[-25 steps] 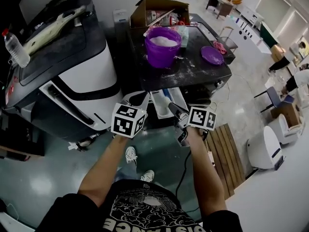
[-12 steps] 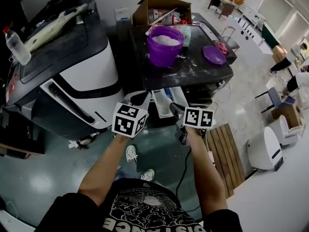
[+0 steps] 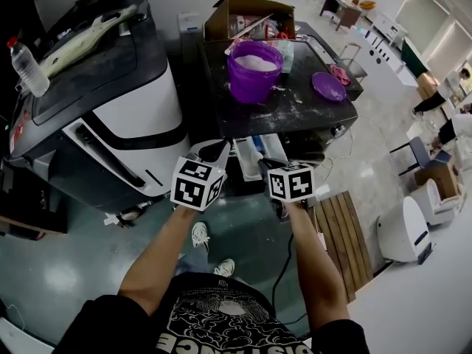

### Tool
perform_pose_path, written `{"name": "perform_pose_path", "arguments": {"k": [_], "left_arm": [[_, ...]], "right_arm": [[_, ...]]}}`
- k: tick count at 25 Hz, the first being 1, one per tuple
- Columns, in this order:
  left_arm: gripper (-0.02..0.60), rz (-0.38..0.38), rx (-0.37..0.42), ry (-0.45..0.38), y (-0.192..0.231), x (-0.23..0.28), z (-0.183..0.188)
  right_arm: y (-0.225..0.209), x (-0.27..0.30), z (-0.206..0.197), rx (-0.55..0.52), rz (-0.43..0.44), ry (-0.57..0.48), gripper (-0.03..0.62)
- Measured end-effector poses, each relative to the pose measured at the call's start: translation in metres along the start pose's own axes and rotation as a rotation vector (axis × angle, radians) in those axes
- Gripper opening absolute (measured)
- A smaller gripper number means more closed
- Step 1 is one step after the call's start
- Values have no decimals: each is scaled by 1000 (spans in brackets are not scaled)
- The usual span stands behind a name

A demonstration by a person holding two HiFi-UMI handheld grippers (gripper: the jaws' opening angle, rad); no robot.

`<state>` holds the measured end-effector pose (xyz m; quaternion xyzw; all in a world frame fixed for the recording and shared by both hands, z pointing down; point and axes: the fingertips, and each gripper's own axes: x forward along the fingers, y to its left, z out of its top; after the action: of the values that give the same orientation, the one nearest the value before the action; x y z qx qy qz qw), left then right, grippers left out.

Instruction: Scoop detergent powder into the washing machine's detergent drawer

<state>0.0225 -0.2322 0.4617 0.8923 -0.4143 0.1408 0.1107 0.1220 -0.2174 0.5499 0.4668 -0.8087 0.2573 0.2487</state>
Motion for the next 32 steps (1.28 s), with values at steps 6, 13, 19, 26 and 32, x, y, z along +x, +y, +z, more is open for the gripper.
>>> {"name": "perform_pose_path", "arguments": {"k": [6, 13, 19, 26, 32], "left_arm": [[0, 6, -4, -3, 0, -3, 1], [0, 7, -6, -4, 0, -4, 0], [0, 6, -6, -7, -2, -6, 0], [0, 8, -7, -8, -3, -8, 0], [0, 10, -7, -10, -3, -9, 0]], "right_arm": [[5, 0, -1, -147, -41, 30, 35], [10, 0, 1, -303, -76, 46, 34], [16, -3, 5, -441, -109, 51, 34], [19, -5, 11, -586, -151, 49, 34], [23, -5, 13, -698, -188, 43, 34]]}}
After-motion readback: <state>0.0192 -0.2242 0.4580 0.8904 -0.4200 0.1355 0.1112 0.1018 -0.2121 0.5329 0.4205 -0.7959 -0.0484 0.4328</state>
